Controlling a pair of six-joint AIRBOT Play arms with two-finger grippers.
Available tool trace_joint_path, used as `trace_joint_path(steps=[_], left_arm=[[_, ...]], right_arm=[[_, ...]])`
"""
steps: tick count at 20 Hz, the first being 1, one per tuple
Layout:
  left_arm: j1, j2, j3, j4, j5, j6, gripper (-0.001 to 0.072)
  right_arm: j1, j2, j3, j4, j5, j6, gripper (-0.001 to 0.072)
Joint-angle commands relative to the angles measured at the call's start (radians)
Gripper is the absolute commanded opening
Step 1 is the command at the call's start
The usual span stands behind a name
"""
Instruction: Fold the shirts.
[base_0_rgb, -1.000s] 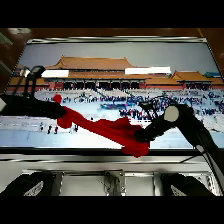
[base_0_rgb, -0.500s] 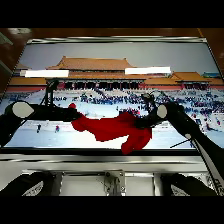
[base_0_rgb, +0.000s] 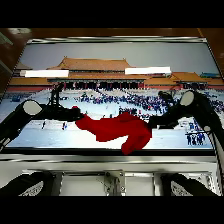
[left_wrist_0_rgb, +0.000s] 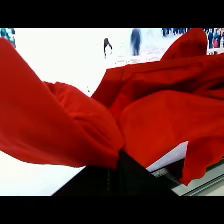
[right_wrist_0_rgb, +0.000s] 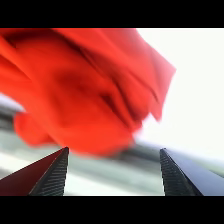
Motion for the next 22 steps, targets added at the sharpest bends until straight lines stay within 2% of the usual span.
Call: trace_joint_path(steps=[1,4,6,8,13,14,15,16,19,20,22], left_arm=[[0.001,-0.005,-0.001,-0.001,-0.005,0.003,0.0044],[0.001,-0.005,-0.001,-0.001,-0.013,0.003,0.0044],[0.001,-0.004,-0.001,-0.001,-0.014,0.012,0.0044],[0.001,-0.003,-0.001,-0.001,-0.016,0.011,0.0044],[0.001,-0.003,0.000,-0.001,-0.015,0.012,0.0044],[0.001,-0.003,0.000,-0.001,-0.015,0.013,0.0044],[0.001,-0.003,0.000,-0.001,-0.015,0.023,0.0044],[0.002,-0.003,0.001,0.002,-0.015,0.033,0.0044],[0.029,-0.001,0.029,0.011,-0.018,0.035,0.0044],[0.053,0.003,0.064,0.011,-0.035,0.054,0.0043],[0.118,0.026,0.176,0.014,-0.075,0.073,0.0043]], right_arm=[[-0.133,0.068,-0.167,0.116,0.085,-0.018,0.0683],[-0.117,0.131,-0.402,0.309,-0.106,-0.019,0.0683],[-0.058,0.137,-0.483,0.414,-0.257,-0.014,0.0683],[0.016,0.135,-0.516,0.442,-0.367,0.021,0.0683],[0.125,0.039,-0.516,0.443,-0.542,0.134,0.0679],[0.128,0.029,-0.514,0.449,-0.567,0.136,0.0553],[0.127,0.029,-0.509,0.452,-0.582,0.136,0.0280],[0.128,0.034,-0.494,0.452,-0.580,0.135,0.0062],[0.128,0.105,-0.394,0.396,-0.506,0.057,0.0067],[0.127,0.143,-0.338,0.328,-0.436,0.041,0.0066],[0.127,0.240,-0.177,0.090,-0.239,0.041,0.0066]])
